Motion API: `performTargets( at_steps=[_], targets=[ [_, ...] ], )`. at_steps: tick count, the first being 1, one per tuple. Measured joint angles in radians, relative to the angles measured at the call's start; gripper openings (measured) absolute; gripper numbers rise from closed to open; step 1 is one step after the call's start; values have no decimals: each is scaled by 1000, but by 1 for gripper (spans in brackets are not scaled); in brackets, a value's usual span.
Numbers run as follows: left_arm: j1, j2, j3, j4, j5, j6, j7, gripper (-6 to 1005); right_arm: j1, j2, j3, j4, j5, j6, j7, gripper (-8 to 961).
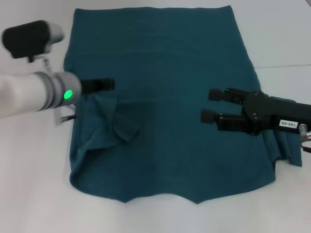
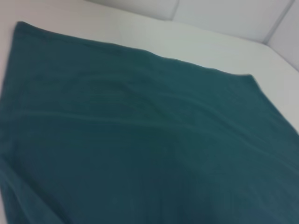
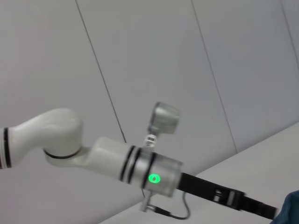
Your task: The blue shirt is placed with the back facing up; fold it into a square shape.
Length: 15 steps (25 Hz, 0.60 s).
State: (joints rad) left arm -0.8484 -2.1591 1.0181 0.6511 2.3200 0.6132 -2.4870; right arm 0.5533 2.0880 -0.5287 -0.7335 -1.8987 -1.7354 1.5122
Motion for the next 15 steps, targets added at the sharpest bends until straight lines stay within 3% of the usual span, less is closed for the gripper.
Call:
performTargets(
  at_steps=[8, 11, 15],
  targets=[
    [268, -9, 0, 375, -12, 336, 209, 186, -39, -15, 34, -88, 19, -2, 61, 864],
    [322, -13, 2, 410, -13, 365, 287, 189, -63, -16, 68, -165, 27, -3, 98, 864],
    [333, -13, 16, 360, -8, 345, 356, 170, -86, -18, 121, -230, 38, -4, 139, 863]
  ],
)
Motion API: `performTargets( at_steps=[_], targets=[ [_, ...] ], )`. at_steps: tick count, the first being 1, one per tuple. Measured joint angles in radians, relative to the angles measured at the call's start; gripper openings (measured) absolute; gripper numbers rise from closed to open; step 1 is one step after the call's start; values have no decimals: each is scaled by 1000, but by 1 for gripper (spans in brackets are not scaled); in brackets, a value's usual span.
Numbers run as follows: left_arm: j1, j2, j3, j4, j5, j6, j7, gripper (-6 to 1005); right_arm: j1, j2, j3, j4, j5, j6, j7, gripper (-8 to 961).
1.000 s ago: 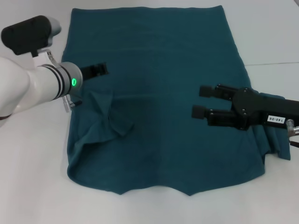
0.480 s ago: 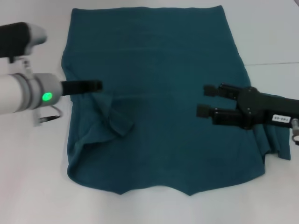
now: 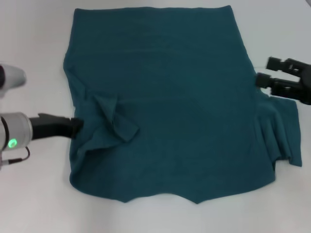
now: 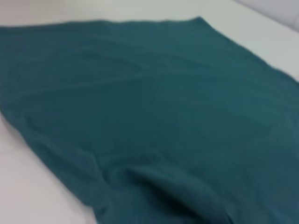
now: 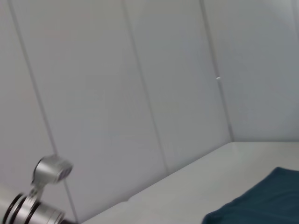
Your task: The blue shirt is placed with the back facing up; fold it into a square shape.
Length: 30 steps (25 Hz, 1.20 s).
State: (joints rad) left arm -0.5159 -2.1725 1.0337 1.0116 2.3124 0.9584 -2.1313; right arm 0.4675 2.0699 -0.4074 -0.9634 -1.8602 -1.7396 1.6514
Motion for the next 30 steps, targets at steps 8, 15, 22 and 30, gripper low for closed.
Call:
performTargets(
  at_steps=[8, 15, 22, 30],
  targets=[
    [-33, -3, 172, -126, 46, -248, 11, 69, -11, -1, 14, -3, -4, 2, 9, 861],
    [-112, 3, 216, -230, 56, -314, 10, 55, -18, 7, 15, 0, -6, 5, 8, 860],
    [-202, 5, 273, -332, 88, -376, -55, 53, -19, 11, 9, 1, -7, 5, 8, 858],
    [-274, -1, 323, -391, 174, -426, -170, 51, -18, 15, 7, 30, -5, 2, -5, 857]
  ],
)
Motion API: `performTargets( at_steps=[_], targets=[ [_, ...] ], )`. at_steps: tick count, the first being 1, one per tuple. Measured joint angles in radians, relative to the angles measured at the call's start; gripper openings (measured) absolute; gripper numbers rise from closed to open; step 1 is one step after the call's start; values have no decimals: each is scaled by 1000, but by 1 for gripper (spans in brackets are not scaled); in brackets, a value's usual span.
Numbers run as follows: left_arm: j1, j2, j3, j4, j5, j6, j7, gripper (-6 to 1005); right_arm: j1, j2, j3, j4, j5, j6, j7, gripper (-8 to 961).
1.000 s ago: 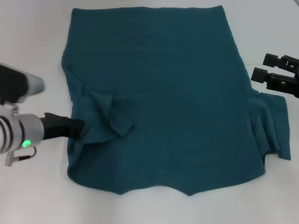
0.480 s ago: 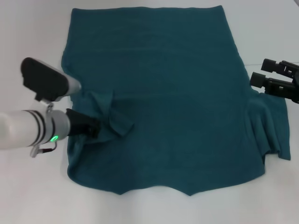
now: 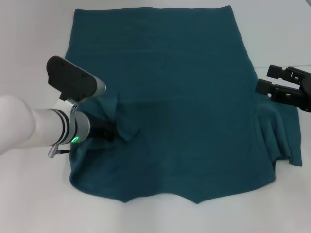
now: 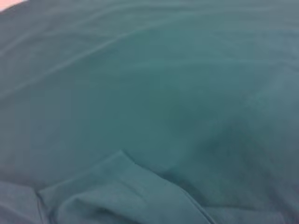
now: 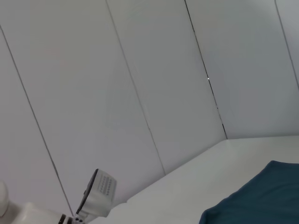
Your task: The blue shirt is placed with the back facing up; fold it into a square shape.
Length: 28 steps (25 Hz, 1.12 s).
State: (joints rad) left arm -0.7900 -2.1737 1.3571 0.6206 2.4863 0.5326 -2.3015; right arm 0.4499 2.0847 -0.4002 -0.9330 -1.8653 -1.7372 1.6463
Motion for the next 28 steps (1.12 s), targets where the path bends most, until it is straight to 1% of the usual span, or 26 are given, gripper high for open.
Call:
performTargets(
  at_steps=[4, 6, 9, 10, 13, 16, 21, 24, 27, 28],
  targets=[
    [-21, -2, 5, -7, -5, -8, -8, 51, 1, 0, 0, 13, -1, 1, -9, 856],
    [-39, -3, 23, -17, -7, -17, -31, 52, 3, 0, 0, 17, -1, 1, -12, 855],
    [-60, -3, 80, -25, -8, -36, -81, 52, 6, 0, 0, 23, 0, -1, -20, 855],
    [-73, -3, 129, -28, -11, -50, -117, 52, 7, 0, 0, 24, 1, -1, -23, 854],
    [-85, -3, 167, -31, -25, -65, -144, 52, 11, 0, -2, 31, 2, -1, -25, 854],
    [-101, -3, 184, -39, -55, -76, -153, 51, 17, 0, -3, 37, 3, -2, -29, 853],
    [-117, -3, 186, -61, -76, -80, -152, 52, 21, 1, -4, 39, 4, -3, -31, 852],
    [-103, -3, 186, -33, -92, -56, -149, 53, 21, 0, -5, 40, 4, -1, -31, 852],
    [-33, -3, 184, 93, -103, 31, -146, 53, 21, -1, -5, 41, 5, 1, -32, 851],
    [8, -3, 181, 160, -103, 67, -146, 54, 21, -2, -5, 41, 5, 1, -32, 851]
  ],
)
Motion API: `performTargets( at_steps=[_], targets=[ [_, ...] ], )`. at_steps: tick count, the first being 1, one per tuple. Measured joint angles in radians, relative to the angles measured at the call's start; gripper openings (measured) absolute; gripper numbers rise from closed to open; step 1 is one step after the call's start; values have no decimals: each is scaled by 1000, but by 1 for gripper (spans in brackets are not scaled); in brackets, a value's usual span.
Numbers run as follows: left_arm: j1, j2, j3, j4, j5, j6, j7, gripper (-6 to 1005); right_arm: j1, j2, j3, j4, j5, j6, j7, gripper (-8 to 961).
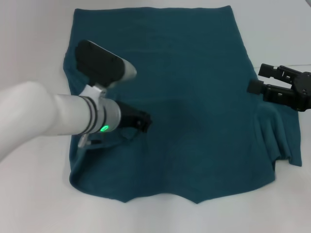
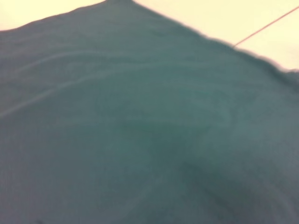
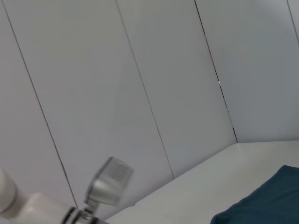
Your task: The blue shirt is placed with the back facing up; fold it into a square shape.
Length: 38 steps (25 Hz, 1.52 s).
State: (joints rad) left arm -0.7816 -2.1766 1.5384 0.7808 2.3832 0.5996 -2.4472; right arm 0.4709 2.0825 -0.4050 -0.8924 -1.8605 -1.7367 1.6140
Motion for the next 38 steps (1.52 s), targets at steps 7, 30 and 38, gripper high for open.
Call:
performTargets(
  at_steps=[7, 30, 38],
  targets=[
    [242, 0, -52, 411, 10, 260, 22, 56, 4, -5, 0, -4, 0, 2, 0, 849],
    [510, 0, -353, 541, -94, 489, 226, 715, -9, -45, -27, -8, -64, 20, -5, 844],
    [510, 0, -336, 506, -95, 510, 221, 931, 2, -47, -26, -13, -60, 36, 9, 843]
  ],
)
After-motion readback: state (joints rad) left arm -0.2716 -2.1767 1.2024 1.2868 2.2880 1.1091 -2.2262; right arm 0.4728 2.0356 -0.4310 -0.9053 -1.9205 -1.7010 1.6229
